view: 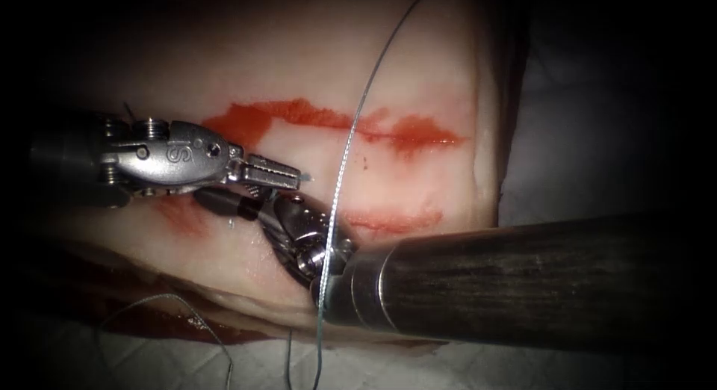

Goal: Wound Closure

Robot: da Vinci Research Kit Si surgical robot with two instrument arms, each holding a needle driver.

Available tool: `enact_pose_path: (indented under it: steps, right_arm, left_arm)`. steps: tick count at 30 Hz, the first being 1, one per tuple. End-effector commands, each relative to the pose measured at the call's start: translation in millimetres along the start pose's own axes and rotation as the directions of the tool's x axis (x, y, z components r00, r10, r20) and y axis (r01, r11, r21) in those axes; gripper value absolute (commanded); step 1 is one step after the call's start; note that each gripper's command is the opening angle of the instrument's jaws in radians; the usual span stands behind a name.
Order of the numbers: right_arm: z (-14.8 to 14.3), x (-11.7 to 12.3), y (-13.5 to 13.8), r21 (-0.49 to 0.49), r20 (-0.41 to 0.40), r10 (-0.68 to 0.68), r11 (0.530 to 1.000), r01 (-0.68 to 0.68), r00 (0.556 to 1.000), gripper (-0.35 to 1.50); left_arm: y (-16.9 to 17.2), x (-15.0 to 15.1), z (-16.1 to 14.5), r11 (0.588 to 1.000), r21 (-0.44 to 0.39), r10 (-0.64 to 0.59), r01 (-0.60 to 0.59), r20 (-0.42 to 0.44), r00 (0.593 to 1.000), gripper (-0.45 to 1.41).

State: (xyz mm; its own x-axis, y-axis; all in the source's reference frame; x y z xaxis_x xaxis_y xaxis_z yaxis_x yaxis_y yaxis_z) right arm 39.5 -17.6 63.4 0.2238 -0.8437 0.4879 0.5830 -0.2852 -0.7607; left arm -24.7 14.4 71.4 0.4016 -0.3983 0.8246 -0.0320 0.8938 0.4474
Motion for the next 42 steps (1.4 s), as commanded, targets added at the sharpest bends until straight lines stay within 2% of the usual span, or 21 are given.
enact_pose_path:
  steps: [1, 4, 6, 11, 28, 29, 30, 31, 32, 33, 34, 35, 36, 42]
  right_arm:
    - [1.0, 0.6, 0.0, -0.014, 0.000, 0.000, 1.000, 0.000, 1.000, 0.32]
    - [1.0, 0.5, -0.2, -0.042, 0.013, 0.001, 0.999, -0.001, 1.000, 0.11]
    - [0.9, 0.5, -0.3, -0.051, 0.018, 0.002, 0.999, -0.001, 1.000, 0.06]
    - [0.9, 0.6, -0.2, -0.068, 0.020, 0.002, 0.998, 0.000, 1.000, -0.35]
    - [0.7, -0.1, -0.3, -0.127, 0.055, 0.040, 0.991, -0.033, 0.998, -0.35]
    - [0.7, -0.3, -0.3, -0.127, 0.055, 0.041, 0.991, -0.034, 0.998, -0.21]
    - [0.6, -0.4, -0.4, -0.135, 0.060, 0.043, 0.990, -0.034, 0.997, -0.32]
    - [0.5, -0.5, -0.4, -0.138, 0.057, 0.042, 0.990, -0.034, 0.997, -0.32]
    - [0.4, -0.5, -0.3, -0.134, 0.059, 0.050, 0.990, -0.041, 0.997, -0.05]
    - [0.4, -0.6, -0.2, -0.114, 0.075, 0.029, 0.993, -0.021, 0.997, 0.51]
    - [0.6, -0.7, -0.1, -0.104, 0.084, 0.013, 0.995, -0.004, 0.996, 0.91]
    - [0.8, -0.7, 0.0, -0.095, 0.091, -0.027, 0.995, 0.036, 0.995, 1.23]
    - [1.2, -0.6, 0.2, -0.088, 0.101, -0.080, 0.992, 0.089, 0.992, 1.33]
    - [1.5, -0.1, 0.7, -0.087, 0.110, -0.092, 0.991, 0.102, 0.990, 1.42]
  left_arm:
    - [0.3, 0.2, 0.8, 1.000, -0.001, 0.002, -0.002, 0.000, 1.000, -0.45]
    - [0.2, 0.3, 0.8, 1.000, 0.001, 0.002, -0.002, 0.000, 1.000, -0.45]
    - [0.2, 0.3, 0.8, 1.000, 0.001, 0.002, -0.002, 0.000, 1.000, -0.45]
    - [0.2, 0.4, 0.8, 1.000, 0.001, 0.002, -0.002, 0.000, 1.000, -0.45]
    - [0.4, 0.2, 0.6, 1.000, 0.002, 0.000, 0.000, 0.001, 1.000, -0.45]
    - [0.5, 0.1, 0.6, 1.000, 0.002, -0.001, 0.001, 0.001, 1.000, -0.45]
    - [0.7, 0.0, 0.5, 1.000, 0.006, -0.002, 0.002, 0.004, 1.000, -0.45]
    - [0.7, -0.1, 0.4, 1.000, 0.003, -0.003, 0.003, 0.007, 1.000, -0.45]
    - [0.8, -0.1, 0.4, 1.000, -0.003, -0.003, 0.003, 0.009, 1.000, -0.45]
    - [0.8, -0.1, 0.3, 1.000, -0.009, -0.004, 0.004, 0.009, 1.000, -0.45]
    - [0.8, -0.2, 0.3, 1.000, -0.010, -0.005, 0.005, 0.009, 1.000, -0.45]
    - [0.8, -0.2, 0.3, 1.000, -0.011, -0.005, 0.005, 0.009, 1.000, -0.45]
    - [0.8, -0.2, 0.3, 1.000, -0.012, -0.006, 0.006, 0.008, 1.000, -0.45]
    - [0.9, -0.1, 0.2, 1.000, -0.016, -0.008, 0.008, 0.008, 1.000, -0.45]
